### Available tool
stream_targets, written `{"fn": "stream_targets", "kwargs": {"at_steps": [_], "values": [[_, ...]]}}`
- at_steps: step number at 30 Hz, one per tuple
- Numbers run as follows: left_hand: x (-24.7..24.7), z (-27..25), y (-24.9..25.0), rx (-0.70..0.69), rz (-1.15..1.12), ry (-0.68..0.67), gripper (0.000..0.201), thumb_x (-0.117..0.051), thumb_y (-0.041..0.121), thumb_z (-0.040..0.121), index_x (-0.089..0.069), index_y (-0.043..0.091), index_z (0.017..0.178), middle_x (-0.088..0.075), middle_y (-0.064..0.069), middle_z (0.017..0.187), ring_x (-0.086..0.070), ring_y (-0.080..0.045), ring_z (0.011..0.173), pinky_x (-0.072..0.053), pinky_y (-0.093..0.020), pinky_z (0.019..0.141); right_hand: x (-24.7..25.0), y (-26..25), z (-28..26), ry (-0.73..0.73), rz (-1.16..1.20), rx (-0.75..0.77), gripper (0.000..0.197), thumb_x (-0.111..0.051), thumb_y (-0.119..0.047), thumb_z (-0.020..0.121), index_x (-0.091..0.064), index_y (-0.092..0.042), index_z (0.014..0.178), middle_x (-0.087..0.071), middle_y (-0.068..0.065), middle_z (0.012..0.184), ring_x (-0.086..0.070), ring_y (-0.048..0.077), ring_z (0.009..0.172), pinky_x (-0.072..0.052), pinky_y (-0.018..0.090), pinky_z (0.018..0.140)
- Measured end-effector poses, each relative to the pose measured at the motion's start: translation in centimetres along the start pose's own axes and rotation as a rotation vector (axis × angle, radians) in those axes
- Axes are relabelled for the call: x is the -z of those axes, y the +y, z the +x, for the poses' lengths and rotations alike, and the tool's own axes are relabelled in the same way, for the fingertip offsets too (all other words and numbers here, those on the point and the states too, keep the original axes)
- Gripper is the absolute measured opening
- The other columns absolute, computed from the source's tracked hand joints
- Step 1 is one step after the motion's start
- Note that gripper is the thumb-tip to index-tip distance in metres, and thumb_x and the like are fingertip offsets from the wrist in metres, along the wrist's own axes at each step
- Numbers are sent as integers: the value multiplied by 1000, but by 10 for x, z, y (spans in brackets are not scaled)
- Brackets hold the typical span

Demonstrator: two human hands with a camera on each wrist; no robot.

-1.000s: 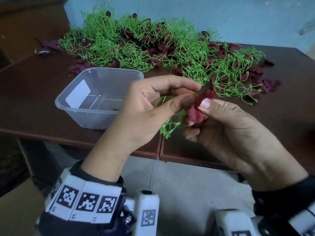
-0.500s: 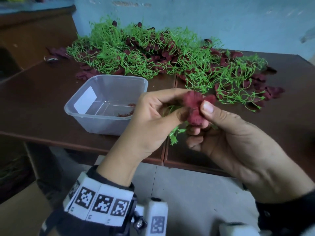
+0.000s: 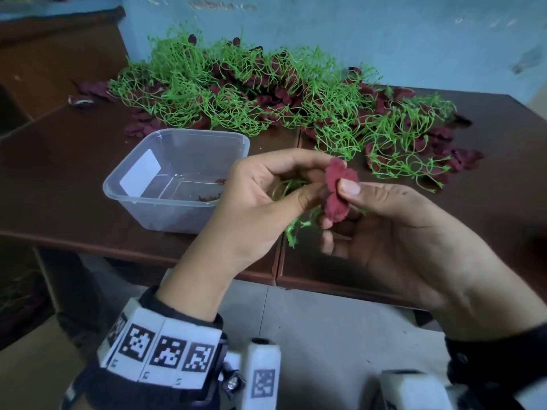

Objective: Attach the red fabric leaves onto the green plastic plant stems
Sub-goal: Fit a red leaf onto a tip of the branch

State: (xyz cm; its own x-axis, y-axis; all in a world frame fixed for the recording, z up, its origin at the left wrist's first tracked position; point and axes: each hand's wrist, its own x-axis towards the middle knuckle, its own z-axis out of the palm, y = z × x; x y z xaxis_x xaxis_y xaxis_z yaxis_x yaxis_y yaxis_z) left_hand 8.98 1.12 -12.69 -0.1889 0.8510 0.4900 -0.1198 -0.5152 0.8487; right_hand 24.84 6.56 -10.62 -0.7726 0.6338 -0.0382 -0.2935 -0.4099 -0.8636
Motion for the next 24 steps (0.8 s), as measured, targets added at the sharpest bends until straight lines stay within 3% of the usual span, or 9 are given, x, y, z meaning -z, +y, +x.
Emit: {"fn": "stream_targets", "kwargs": {"at_steps": [4,6,10,14,16,18,20,22,24], "values": [[-7,3,1,-2,-30,48,20,-70,8,84,-72,16,103,-75,-1,92,-71,-17,75,-59,-30,65,-2,2,-1,7,-32,105,24,-65,-24,83,-61,0,86,-54,9,72,-52,18,69,-40,29,61],[-6,7,-3,10,-24,172,20,-70,6,87,-66,14,106,-73,-4,94,-69,-18,79,-58,-33,74,-1,1,-1,49,-90,144,25,-65,-28,83,-61,-3,86,-54,8,69,-52,20,69,-37,33,65],[-4,11,-9,22,-18,342,17,-60,-1,96,-52,11,105,-68,-9,94,-66,-17,76,-51,-47,87,7,3,0,186,-240,216,9,-65,-17,82,-65,-9,85,-61,8,69,-59,22,71,-46,33,67],[-1,10,-15,-4,134,477,16,-55,3,97,-50,18,92,-59,-11,91,-62,-18,82,-47,-42,78,13,11,4,339,-539,280,17,-67,-5,83,-63,-12,98,-74,9,80,-73,25,81,-55,38,73],[-1,9,-15,-15,204,505,19,-55,3,98,-52,19,89,-57,-8,90,-57,-16,81,-48,-34,73,14,13,4,391,-748,272,18,-65,2,87,-67,-15,93,-75,8,82,-73,22,81,-55,31,74],[-2,8,-15,-26,244,511,22,-53,-2,100,-53,17,91,-59,-7,89,-59,-8,79,-49,-21,68,17,14,3,438,-1021,224,21,-66,-2,86,-71,-22,88,-74,0,82,-69,12,77,-52,19,67],[-2,8,-16,-34,281,509,22,-53,-4,100,-54,17,92,-60,-7,89,-58,-7,78,-47,-14,67,20,16,3,440,-1210,163,20,-68,-9,84,-73,-27,91,-71,-9,84,-65,4,77,-48,15,64],[-2,8,-18,-37,317,507,20,-54,-1,100,-55,18,93,-60,-6,90,-57,-7,76,-47,-17,67,20,18,4,420,-1306,127,15,-74,-18,83,-74,-29,95,-67,-16,82,-62,-2,76,-44,5,60],[-2,7,-20,-16,319,499,17,-56,4,98,-55,21,94,-60,-1,90,-56,-7,75,-51,-29,70,20,20,5,418,-1344,142,10,-79,-27,82,-75,-29,91,-65,-17,77,-61,-3,71,-42,3,59]]}}
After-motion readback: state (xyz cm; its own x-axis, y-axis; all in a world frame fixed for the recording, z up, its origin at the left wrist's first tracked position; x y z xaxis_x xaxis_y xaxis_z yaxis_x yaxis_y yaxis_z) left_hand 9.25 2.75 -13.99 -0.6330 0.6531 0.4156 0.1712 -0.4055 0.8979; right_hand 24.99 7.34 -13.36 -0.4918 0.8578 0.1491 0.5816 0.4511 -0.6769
